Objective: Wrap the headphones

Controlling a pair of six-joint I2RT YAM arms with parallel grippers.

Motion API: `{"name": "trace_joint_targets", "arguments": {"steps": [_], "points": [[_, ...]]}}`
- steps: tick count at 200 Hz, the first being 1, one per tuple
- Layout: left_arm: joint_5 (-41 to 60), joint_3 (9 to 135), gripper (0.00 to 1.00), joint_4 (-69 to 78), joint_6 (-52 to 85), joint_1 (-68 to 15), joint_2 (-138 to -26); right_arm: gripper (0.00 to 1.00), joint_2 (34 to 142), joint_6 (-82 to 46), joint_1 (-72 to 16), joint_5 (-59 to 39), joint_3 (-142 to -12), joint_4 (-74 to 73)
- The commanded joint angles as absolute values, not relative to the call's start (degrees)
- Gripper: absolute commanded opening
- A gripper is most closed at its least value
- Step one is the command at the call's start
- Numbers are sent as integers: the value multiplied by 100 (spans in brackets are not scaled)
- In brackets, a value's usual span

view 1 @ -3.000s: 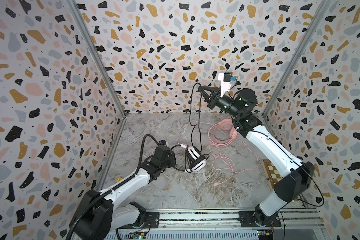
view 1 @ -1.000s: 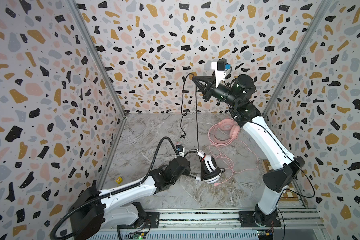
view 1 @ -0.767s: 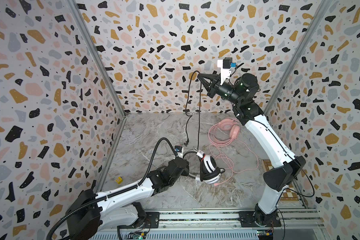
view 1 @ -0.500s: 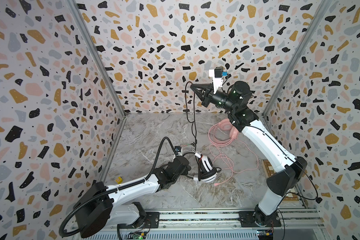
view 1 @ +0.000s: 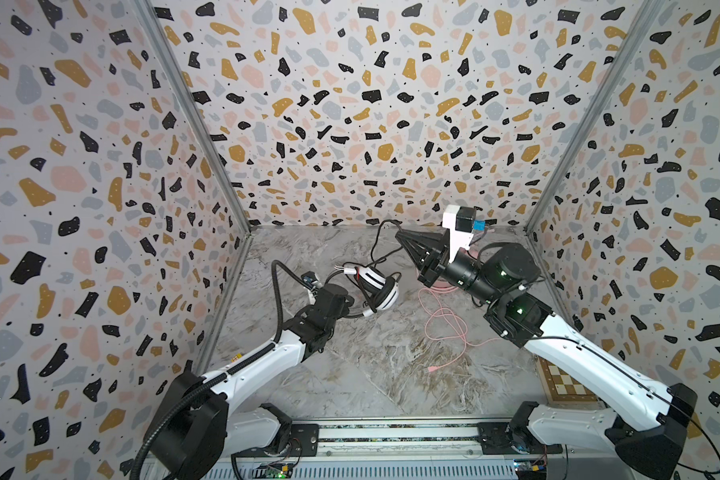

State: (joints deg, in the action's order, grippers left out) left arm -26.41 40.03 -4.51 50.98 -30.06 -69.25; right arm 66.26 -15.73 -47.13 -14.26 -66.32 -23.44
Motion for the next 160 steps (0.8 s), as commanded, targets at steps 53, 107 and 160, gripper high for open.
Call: {"name": "trace_joint_targets", "arguments": {"steps": [53,107,160], "points": [[-2997,4398,0,-179,5370,-1958,-5636,0,5681,-1737,-4858,245,-5184,-2762],[-3566,4763,0,-602,4736,-1950,-5248,0,5427,-1820,-4680,919,-4691,-2789],[-4319,4721,0,-874,4510,-1942,-4759,0,5186,-3121,-3586,320,-4089,-2632]]}}
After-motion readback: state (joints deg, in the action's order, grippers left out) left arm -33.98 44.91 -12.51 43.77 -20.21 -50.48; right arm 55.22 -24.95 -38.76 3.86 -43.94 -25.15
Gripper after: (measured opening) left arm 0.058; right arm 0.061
